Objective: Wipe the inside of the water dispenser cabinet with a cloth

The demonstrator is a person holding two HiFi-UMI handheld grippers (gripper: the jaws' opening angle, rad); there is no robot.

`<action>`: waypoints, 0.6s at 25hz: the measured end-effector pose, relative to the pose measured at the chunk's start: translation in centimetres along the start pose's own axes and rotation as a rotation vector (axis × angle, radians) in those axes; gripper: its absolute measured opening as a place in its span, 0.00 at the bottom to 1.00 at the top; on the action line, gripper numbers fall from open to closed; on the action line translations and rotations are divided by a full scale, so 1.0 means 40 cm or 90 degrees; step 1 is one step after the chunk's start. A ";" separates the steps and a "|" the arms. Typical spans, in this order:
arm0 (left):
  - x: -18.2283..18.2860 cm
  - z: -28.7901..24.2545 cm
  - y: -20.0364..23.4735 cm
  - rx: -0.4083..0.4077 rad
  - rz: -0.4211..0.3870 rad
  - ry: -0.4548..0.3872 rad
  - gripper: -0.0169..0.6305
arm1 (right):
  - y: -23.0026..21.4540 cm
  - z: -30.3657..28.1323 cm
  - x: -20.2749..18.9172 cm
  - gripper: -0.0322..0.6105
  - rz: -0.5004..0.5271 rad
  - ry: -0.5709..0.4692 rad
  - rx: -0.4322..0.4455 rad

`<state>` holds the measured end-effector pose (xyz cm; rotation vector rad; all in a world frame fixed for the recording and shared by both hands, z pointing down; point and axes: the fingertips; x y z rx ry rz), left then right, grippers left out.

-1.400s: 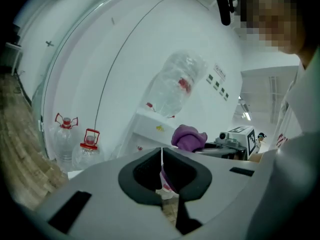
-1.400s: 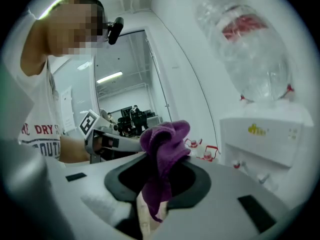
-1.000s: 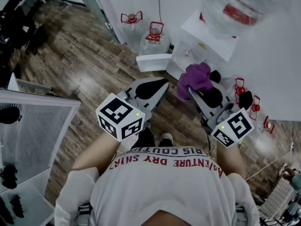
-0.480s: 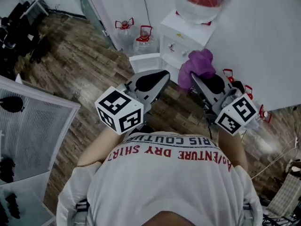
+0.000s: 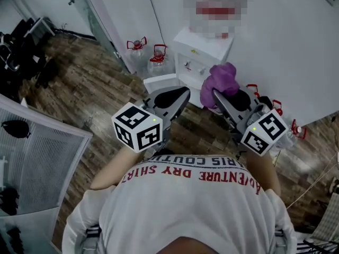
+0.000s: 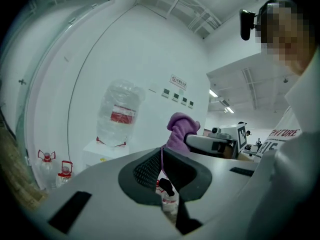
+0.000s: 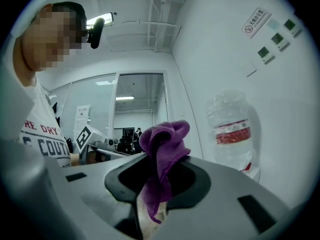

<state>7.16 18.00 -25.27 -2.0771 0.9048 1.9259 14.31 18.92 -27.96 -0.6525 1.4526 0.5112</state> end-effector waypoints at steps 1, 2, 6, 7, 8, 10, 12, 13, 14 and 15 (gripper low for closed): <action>-0.001 -0.001 0.000 0.000 -0.004 0.002 0.08 | -0.002 0.001 0.000 0.21 -0.001 0.000 -0.002; -0.003 -0.002 0.001 0.002 -0.005 0.003 0.08 | -0.004 0.001 -0.001 0.21 -0.003 0.000 -0.003; -0.018 -0.009 0.006 0.002 0.000 0.011 0.08 | -0.015 0.005 -0.019 0.21 -0.010 0.003 -0.006; -0.021 -0.010 0.006 0.001 0.001 0.012 0.08 | -0.016 0.006 -0.024 0.21 -0.011 0.003 -0.006; -0.024 -0.009 0.006 0.002 0.002 0.012 0.08 | -0.015 0.007 -0.028 0.21 -0.012 0.004 -0.005; -0.031 -0.008 0.006 0.006 0.005 0.011 0.08 | -0.014 0.009 -0.037 0.21 -0.015 0.005 -0.004; -0.036 -0.006 0.009 0.010 0.009 0.012 0.08 | -0.015 0.009 -0.043 0.21 -0.020 0.006 -0.003; -0.039 -0.006 0.010 0.012 0.010 0.013 0.08 | -0.016 0.009 -0.046 0.21 -0.023 0.006 -0.002; -0.042 -0.005 0.011 0.014 0.011 0.014 0.08 | -0.017 0.009 -0.049 0.21 -0.026 0.006 -0.002; -0.045 -0.004 0.012 0.016 0.012 0.015 0.08 | -0.018 0.009 -0.052 0.21 -0.029 0.006 -0.002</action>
Point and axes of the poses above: the fingertips, and each gripper's own axes: z backward along the fingers, y to its left, x out of its top, and after that the axes turned 2 degrees about x, right-handed
